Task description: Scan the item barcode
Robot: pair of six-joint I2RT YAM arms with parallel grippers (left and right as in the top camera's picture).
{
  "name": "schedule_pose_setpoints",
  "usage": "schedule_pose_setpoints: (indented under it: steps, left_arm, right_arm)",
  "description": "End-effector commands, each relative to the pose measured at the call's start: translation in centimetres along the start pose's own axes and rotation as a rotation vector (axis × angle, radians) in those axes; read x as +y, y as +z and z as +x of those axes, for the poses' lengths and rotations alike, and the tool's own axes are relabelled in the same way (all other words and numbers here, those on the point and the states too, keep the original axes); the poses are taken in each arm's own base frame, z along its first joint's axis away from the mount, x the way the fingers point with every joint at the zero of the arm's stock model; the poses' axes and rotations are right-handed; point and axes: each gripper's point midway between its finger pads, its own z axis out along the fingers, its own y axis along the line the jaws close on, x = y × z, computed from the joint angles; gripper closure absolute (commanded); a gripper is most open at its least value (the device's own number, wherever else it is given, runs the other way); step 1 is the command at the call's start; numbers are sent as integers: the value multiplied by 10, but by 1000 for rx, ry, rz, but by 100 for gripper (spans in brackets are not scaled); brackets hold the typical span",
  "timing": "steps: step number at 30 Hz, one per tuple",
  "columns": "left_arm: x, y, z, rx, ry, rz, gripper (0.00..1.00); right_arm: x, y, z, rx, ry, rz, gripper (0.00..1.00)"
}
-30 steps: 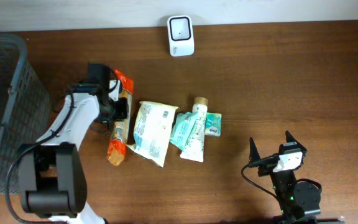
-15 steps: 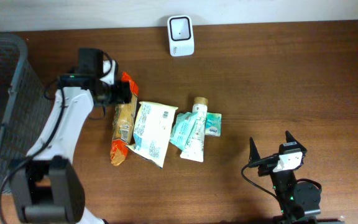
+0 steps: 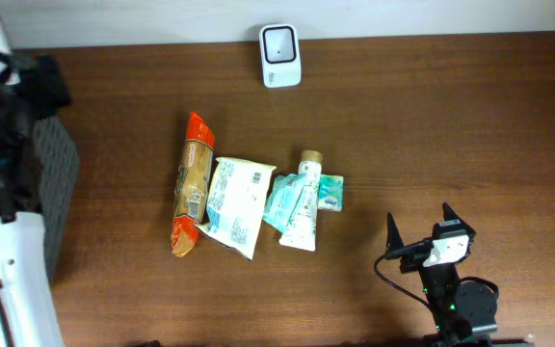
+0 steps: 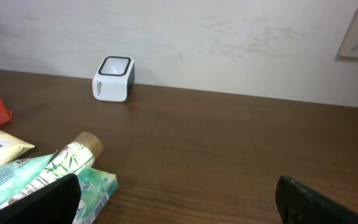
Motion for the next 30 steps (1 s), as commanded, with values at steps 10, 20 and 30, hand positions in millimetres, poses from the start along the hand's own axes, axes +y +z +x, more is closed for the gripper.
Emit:
schedule_pose_setpoints:
  steps: [10,20,30]
  left_arm:
    - [60,2,31,125,-17,-164,1]
    - [59,1,38,152,-13,-161,1]
    - [59,1,37,151,-13,-161,1]
  right_arm:
    - [4,0,2,0,7,-18,2]
    - [4,0,2,0,7,-18,2]
    - [4,0,2,0,7,-18,2]
